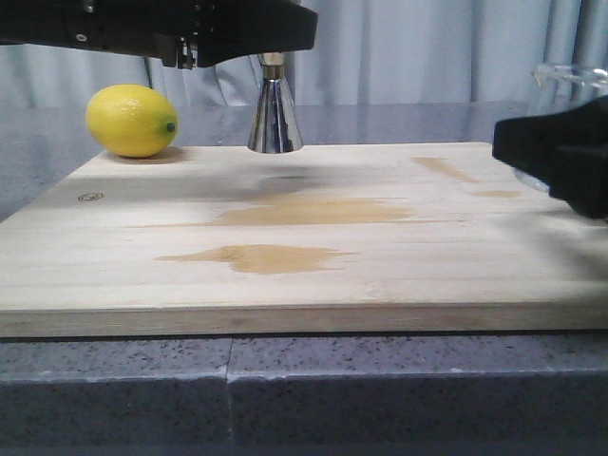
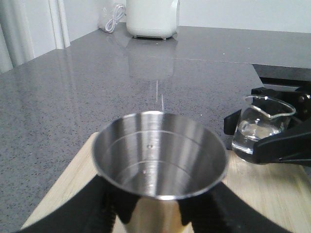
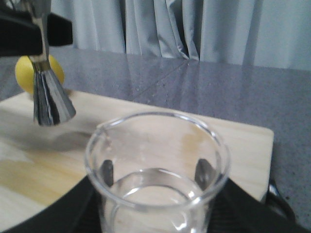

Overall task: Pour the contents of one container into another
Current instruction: 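Grasp the glass beaker with the right gripper and lift it, then move the held beaker above the jigger held by the left gripper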

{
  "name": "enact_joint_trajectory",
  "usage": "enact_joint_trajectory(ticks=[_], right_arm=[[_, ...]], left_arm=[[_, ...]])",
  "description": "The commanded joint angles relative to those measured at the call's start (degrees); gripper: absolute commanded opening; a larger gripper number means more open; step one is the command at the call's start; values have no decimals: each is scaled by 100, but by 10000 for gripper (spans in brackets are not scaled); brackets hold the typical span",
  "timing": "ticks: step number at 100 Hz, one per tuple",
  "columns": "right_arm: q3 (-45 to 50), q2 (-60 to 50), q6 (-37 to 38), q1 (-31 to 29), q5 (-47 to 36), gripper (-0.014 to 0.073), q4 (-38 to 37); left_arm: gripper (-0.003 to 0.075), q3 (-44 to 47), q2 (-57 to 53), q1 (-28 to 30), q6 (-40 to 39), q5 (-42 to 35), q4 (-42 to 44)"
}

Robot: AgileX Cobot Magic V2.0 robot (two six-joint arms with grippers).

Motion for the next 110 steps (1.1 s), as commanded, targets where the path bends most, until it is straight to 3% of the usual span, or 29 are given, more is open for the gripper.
enact_joint_trajectory(ticks=[1,24,59,78,110], right_arm=[[-371,-40,150,14,-433,288,-16],[-1244,-138,164,14,685,288,-16],[-3216,-438,164,14,3967,288,-195],[-4328,-428,164,22,5695,288,-744],[-5505,-84,116,335,6811,288,-1902]], left_arm=[[283,-171,-220,-53,-34,575,-503],[283,-171,-220,-53,-34,575,-503],[283,-171,-220,-53,-34,575,-503],[283,-171,-220,-53,-34,575,-503],[283,-171,-220,-53,-34,575,-503]])
